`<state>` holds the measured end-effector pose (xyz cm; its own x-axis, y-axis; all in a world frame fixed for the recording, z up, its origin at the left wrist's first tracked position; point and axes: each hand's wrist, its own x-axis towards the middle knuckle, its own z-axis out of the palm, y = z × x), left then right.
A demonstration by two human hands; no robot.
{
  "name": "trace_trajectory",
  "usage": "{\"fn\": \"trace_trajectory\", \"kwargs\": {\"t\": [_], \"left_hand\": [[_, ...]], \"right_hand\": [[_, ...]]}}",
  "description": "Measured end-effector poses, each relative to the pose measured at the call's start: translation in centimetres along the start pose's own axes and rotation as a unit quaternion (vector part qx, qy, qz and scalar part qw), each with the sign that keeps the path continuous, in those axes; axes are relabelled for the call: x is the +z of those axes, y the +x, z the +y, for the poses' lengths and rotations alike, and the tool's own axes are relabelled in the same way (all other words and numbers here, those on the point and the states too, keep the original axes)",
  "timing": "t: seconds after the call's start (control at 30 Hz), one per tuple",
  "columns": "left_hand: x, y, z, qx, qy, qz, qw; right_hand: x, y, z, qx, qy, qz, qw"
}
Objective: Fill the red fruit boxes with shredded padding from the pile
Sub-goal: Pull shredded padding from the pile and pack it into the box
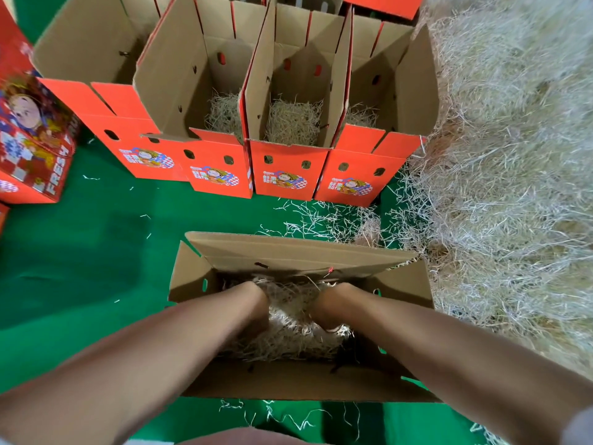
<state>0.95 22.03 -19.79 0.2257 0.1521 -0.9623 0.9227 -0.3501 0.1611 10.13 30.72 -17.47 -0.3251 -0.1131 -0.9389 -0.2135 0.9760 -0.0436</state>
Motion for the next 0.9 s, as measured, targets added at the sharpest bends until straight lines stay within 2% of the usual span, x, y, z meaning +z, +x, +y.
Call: {"fn": "trace_trajectory", "kwargs": {"t": [0.03,0.07,0.13,0.2,0.23,0.27,0.33,0.43,0.5,0.6,0.67,0.8,0.9], "left_hand": [[0.4,0.0,0.1,-0.007,-0.017,-0.005,1.000],[0.6,0.1,0.1,-0.036,-0.042,0.022,0.998],[0.1,-0.1,0.2,-0.089,-0.060,0.140,0.984],[-1.0,0.3,1.0,-0.088,-0.085,0.271,0.955],[-1.7,0.4,1.4,-0.089,-0.113,0.297,0.944],[-2.4,0.7,2.0,-0.105,-0.157,0.266,0.945],[-3.2,1.8,3.3,-0.137,-0.241,0.135,0.951],[-2.1,3.4,3.3,-0.085,-0.350,0.173,0.917],[-0.6,3.6,2.8,-0.098,-0.321,0.164,0.928],[0.0,4.1,2.8,-0.078,-0.183,0.130,0.971],[0.2,3.8,2.8,-0.091,-0.179,0.142,0.969],[0.7,3.8,2.8,-0.116,-0.117,0.146,0.975],[0.7,3.3,2.2,-0.080,-0.124,0.152,0.977]], "right_hand": [[0.0,0.0,0.4,0.000,0.045,0.033,0.998],[-0.1,-0.2,0.8,0.003,0.105,0.080,0.991],[-0.7,-0.5,1.2,0.024,0.182,0.154,0.971],[-1.1,-0.7,1.2,0.058,0.144,0.145,0.977],[-0.9,-0.6,1.0,0.068,0.115,0.107,0.985],[-0.6,-0.5,0.6,0.074,0.075,0.054,0.993],[0.2,-0.1,0.2,0.060,0.020,-0.014,0.998],[1.7,0.8,0.8,0.038,0.071,-0.013,0.997],[3.3,1.4,0.6,0.034,0.062,-0.042,0.997],[4.9,2.3,-0.4,0.020,0.026,-0.081,0.996],[5.0,2.5,-0.7,0.043,0.033,-0.064,0.996],[5.0,2.1,-0.7,0.035,0.011,-0.055,0.998],[5.1,1.9,-0.5,0.034,0.006,-0.056,0.998]]}}
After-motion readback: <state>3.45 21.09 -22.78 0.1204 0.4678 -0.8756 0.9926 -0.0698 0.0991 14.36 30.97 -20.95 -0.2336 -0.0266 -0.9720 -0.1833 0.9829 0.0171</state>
